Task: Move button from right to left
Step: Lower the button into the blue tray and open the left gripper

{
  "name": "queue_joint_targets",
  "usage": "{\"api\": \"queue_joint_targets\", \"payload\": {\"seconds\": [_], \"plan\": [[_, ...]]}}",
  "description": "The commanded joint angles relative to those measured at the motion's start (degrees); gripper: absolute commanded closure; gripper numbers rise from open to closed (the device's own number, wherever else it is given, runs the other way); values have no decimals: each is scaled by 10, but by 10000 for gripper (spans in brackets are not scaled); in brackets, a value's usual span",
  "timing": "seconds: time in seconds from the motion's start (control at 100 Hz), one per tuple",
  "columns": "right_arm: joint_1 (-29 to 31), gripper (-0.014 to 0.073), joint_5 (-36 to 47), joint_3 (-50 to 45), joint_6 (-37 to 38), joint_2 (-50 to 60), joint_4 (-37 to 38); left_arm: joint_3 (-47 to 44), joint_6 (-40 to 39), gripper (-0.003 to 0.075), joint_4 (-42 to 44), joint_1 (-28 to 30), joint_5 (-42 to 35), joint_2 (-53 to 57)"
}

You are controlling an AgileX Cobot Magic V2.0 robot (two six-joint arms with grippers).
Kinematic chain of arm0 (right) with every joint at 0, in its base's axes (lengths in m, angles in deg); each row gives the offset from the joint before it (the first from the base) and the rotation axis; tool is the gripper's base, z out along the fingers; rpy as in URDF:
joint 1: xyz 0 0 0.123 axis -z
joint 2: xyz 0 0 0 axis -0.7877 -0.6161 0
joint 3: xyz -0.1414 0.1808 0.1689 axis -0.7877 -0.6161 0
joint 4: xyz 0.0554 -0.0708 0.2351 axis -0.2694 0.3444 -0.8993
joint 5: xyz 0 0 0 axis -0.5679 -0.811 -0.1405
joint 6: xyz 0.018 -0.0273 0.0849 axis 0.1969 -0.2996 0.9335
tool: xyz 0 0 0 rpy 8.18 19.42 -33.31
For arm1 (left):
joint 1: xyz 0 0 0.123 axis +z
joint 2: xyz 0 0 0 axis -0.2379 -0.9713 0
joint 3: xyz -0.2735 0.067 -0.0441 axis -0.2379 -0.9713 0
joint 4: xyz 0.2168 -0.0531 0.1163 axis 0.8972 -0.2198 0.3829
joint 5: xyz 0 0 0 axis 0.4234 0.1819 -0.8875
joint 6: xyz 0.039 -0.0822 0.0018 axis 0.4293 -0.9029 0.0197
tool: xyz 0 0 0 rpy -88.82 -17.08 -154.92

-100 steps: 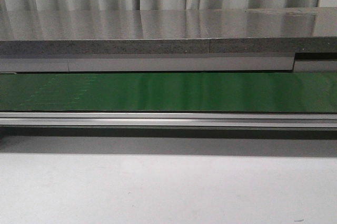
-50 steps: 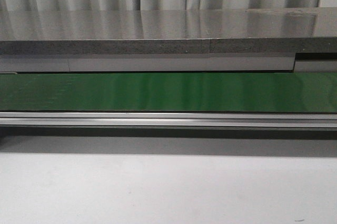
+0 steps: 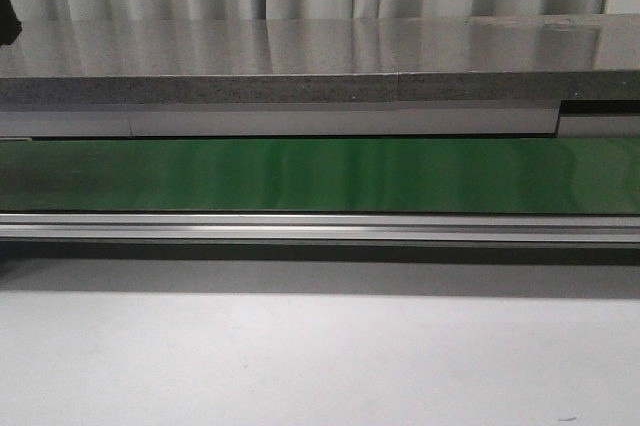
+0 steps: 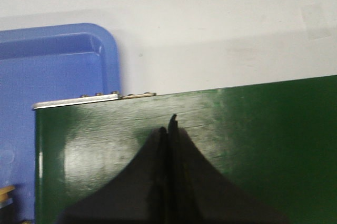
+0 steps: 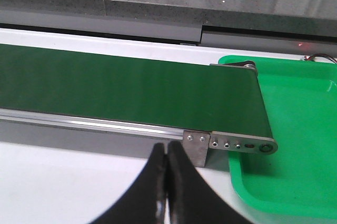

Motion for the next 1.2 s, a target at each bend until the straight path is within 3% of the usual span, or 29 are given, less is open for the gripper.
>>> {"api": "queue_joint_targets", "payload": {"seconds": [0.0,0.19,0.98,1.19], "plan": [[0,662,47,15,-1,-7,5,17,-7,741,-19,-7,-29,43],[0,662,47,15,-1,-7,5,-10,-7,741,-43,-7,-50,92],[0,662,47,15,-1,-7,5,-286,-7,741,-53,-7,-210,421],[0,662,47,15,-1,-7,5,-349,-7,741,-53,-7,-218,504]]}}
